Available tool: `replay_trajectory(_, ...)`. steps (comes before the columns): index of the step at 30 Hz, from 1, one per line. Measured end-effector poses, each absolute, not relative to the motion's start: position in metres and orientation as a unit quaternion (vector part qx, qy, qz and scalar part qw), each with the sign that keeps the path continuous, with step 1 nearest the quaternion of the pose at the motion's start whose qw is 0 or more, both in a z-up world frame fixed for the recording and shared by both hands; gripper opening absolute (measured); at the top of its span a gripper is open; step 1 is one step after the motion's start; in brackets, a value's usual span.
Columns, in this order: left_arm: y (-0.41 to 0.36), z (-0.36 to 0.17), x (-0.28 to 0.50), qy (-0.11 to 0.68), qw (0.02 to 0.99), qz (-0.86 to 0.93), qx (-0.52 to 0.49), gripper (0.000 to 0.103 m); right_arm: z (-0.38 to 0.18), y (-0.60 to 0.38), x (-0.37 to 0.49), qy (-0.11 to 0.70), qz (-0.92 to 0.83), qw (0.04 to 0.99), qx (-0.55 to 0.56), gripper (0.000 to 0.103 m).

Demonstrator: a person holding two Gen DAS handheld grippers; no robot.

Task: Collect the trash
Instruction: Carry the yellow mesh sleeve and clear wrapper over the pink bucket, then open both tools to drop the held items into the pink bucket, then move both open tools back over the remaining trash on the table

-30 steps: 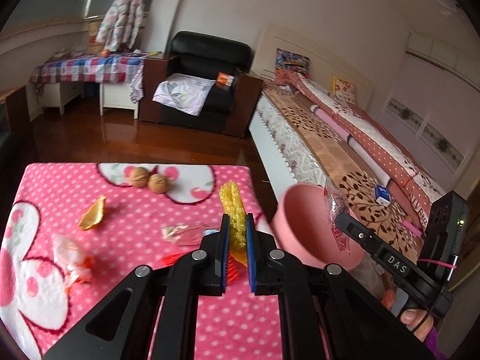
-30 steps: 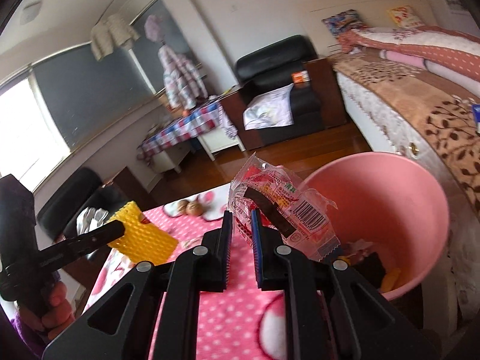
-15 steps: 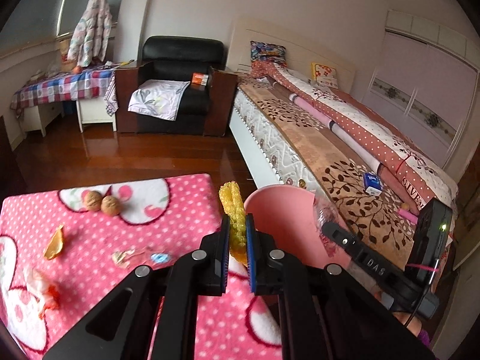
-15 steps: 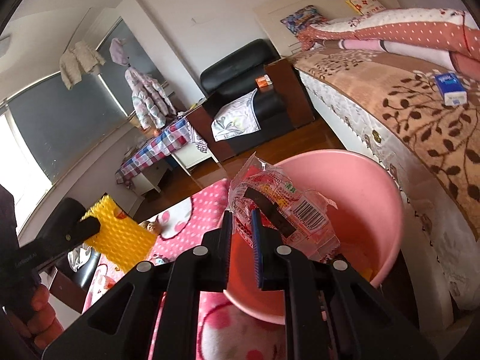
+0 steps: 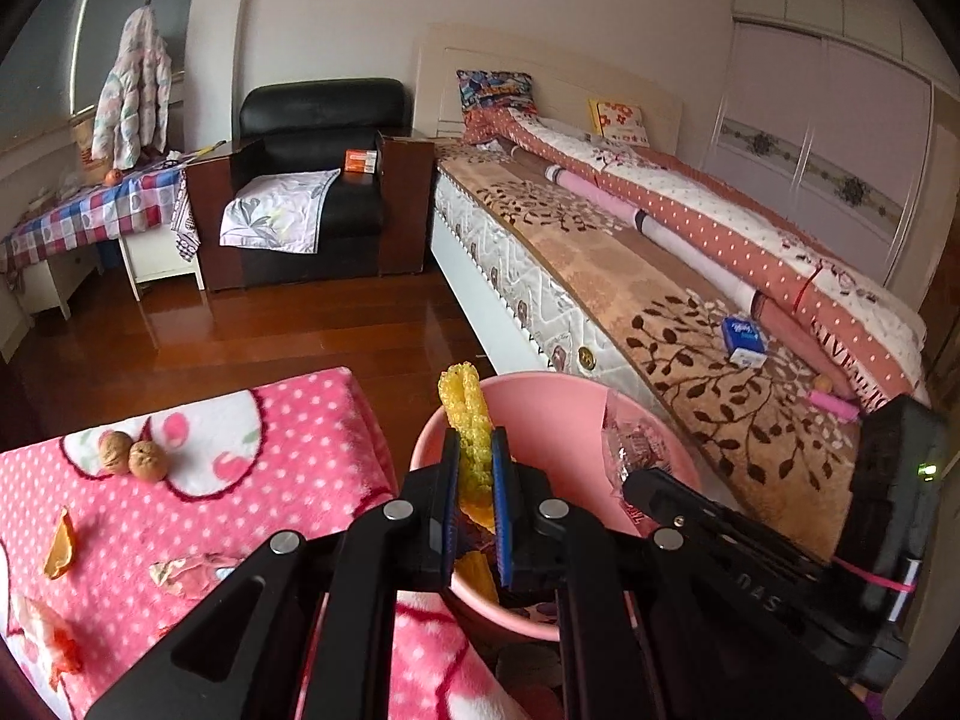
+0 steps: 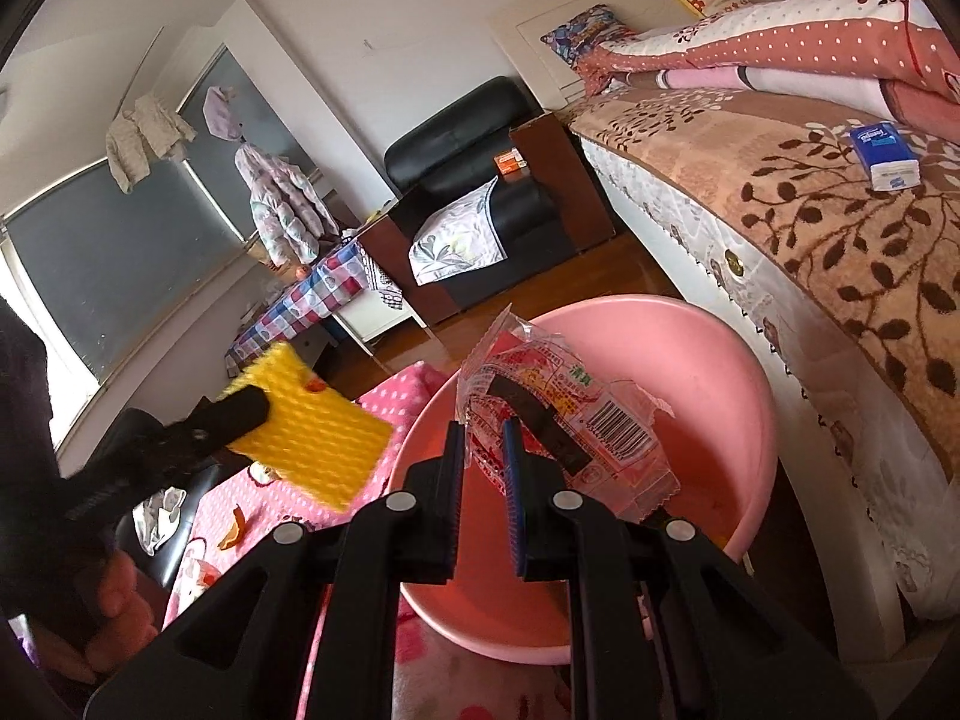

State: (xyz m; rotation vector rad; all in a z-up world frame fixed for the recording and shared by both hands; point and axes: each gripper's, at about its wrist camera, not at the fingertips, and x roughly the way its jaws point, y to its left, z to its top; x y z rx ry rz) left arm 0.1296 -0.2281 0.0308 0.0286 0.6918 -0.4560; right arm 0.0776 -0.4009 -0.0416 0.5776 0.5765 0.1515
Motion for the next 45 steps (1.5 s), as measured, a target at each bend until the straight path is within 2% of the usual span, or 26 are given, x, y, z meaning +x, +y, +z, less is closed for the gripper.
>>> replay_trajectory(12,-0.250,0.007,0.143,0.357,0.905,-0.228,0.029,0.011,-0.047,-0.401,0.075,0.286,0.067,0.912,0.287,0.013)
replay_trajectory(14,-0.251,0.005,0.143,0.360,0.904,-0.229,0.030,0.026,-0.047,-0.402,0.075,0.286,0.067,0.912,0.288,0.013)
replay_trajectory(17,-0.250,0.005,0.141,0.357,0.906,-0.226,0.033,0.037,-0.048,-0.403,0.076,0.285,0.068,0.911,0.290,0.013)
replay_trajectory(27,-0.240,0.009,0.136,0.356,0.908,-0.219,0.024,0.042,-0.049,-0.403,0.075,0.287,0.065,0.911,0.287,0.014)
replay_trajectory(35,-0.226,0.014,0.129,0.356,0.910,-0.210,0.012,0.047,-0.047,-0.398,0.075,0.300,0.061,0.908,0.286,0.037)
replay_trajectory(38,-0.222,0.018,0.126,0.352,0.912,-0.210,0.009,0.047,-0.045,-0.395,0.073,0.299,0.062,0.910,0.281,0.041)
replay_trajectory(45,-0.214,0.025,0.117,0.347,0.914,-0.209,0.004,0.049,-0.039,-0.393,0.069,0.299,0.064,0.911,0.276,0.042)
